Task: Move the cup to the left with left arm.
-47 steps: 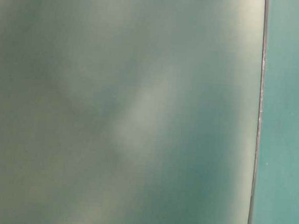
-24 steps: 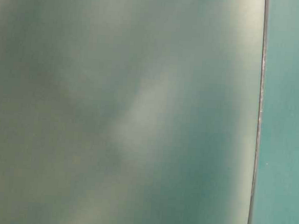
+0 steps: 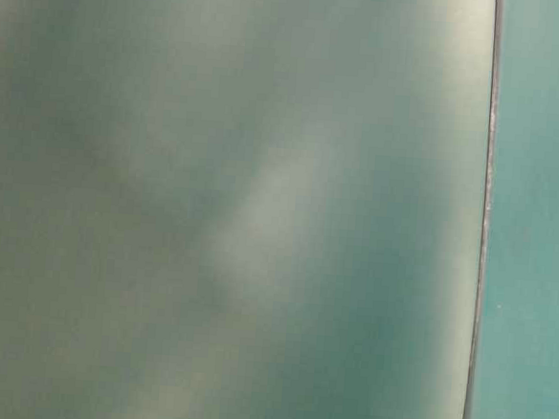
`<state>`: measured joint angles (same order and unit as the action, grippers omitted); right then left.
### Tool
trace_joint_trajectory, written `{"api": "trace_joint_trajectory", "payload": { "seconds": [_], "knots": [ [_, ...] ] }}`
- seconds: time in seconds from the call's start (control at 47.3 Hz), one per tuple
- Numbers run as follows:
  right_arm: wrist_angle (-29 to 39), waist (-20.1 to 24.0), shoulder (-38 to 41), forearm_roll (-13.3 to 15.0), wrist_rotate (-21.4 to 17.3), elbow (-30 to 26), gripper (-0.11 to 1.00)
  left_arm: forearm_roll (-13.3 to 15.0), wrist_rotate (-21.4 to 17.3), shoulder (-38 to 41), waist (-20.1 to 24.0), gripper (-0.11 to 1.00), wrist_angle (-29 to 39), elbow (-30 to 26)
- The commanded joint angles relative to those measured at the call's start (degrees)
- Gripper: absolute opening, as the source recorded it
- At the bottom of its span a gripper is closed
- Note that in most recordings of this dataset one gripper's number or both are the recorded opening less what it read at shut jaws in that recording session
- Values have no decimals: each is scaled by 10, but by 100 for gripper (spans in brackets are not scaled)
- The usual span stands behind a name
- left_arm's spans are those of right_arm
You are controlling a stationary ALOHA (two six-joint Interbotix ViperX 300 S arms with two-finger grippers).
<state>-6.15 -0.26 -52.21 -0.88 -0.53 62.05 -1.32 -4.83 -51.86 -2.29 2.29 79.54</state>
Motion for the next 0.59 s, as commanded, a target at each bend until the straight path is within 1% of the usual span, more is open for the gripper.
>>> {"api": "trace_joint_trajectory", "payload": {
  "seconds": [0.0,0.57],
  "knots": [
    [-4,-1,3,-2,-2,-19,-1,-1,0,3,-6,73,-1,-6],
    [-3,-2,3,-1,-2,-19,-1,-1,-5,3,-6,73,-3,-4]
  ]
}}
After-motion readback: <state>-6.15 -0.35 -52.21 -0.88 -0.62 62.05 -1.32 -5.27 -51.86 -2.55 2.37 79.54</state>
